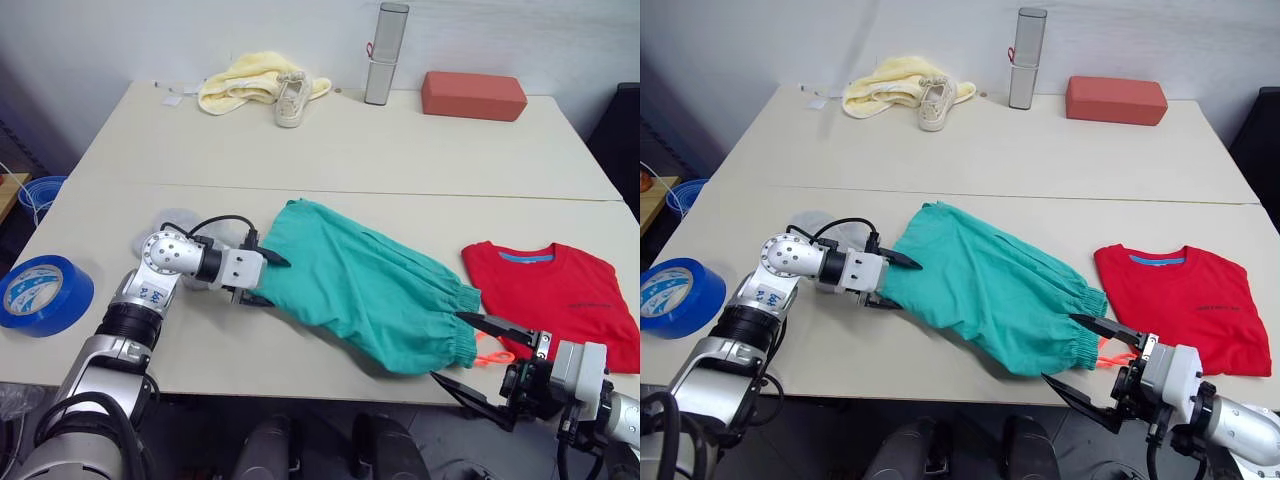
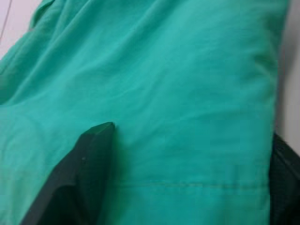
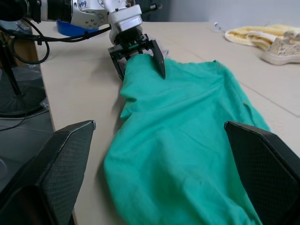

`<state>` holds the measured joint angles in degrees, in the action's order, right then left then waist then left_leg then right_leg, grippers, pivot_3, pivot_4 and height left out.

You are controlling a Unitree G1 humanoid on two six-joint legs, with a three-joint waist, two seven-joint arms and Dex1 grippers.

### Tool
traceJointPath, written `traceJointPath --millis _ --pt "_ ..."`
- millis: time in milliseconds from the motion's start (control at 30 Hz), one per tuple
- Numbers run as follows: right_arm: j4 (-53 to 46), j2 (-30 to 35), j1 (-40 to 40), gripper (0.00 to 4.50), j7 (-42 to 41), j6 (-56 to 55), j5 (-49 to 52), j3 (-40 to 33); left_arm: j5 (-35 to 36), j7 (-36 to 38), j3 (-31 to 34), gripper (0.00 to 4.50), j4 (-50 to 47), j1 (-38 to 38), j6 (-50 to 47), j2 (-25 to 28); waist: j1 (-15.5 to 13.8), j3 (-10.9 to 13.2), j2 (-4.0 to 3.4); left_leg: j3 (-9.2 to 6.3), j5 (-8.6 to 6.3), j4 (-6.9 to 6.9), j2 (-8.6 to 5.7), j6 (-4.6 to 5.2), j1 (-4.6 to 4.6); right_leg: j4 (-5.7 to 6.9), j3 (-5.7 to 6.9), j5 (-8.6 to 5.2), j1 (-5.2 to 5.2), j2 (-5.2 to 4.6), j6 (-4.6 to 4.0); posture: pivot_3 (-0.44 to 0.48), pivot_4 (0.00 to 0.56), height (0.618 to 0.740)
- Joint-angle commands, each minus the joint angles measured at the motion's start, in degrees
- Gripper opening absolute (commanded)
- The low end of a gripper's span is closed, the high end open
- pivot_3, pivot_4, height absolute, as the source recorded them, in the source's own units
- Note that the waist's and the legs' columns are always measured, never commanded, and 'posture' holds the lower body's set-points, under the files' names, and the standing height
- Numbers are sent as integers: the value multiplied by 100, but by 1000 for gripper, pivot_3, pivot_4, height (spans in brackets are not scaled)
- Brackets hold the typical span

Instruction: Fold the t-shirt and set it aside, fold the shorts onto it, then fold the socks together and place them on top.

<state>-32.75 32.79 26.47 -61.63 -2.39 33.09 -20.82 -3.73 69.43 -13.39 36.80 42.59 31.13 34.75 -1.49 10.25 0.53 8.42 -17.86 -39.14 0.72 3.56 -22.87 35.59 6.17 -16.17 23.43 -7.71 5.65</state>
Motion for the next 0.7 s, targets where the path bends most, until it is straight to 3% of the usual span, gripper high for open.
traceJointPath --millis 33,200,300,467,700 --pt "-4 10 11 4500 70 -99 93 -120 -480 -451 -145 2631 455 -9 152 63 4 -9 -14 0 0 3 0 0 7 0 -2 0 -4 0 -1 0 150 740" --pt "5 14 102 4500 64 -159 106 -172 135 307 -228 1046 -234 -644 -484 168 19 -19 -27 3 -4 10 3 -2 30 0 -7 -4 -19 -2 -7 0 150 740" --pt "-16 65 254 4500 44 -102 176 -302 1161 745 -122 52 -2147 -1567 -2522 456 89 -26 -37 3 -24 18 10 -25 50 -6 -8 -11 -38 -1 -15 0 150 740" --pt "-37 152 606 4500 55 51 244 -540 1937 -37 169 20 -4895 -2735 -5148 790 159 -24 -42 -5 -31 22 15 -13 55 -7 -7 -34 -49 0 -19 0 150 740" --pt "170 312 894 4500 86 184 100 -869 2334 -1056 168 20 -6646 -3456 -6762 552 125 -21 -44 -12 -54 24 15 -24 74 -10 -11 -36 -72 -5 -22 0 150 740"
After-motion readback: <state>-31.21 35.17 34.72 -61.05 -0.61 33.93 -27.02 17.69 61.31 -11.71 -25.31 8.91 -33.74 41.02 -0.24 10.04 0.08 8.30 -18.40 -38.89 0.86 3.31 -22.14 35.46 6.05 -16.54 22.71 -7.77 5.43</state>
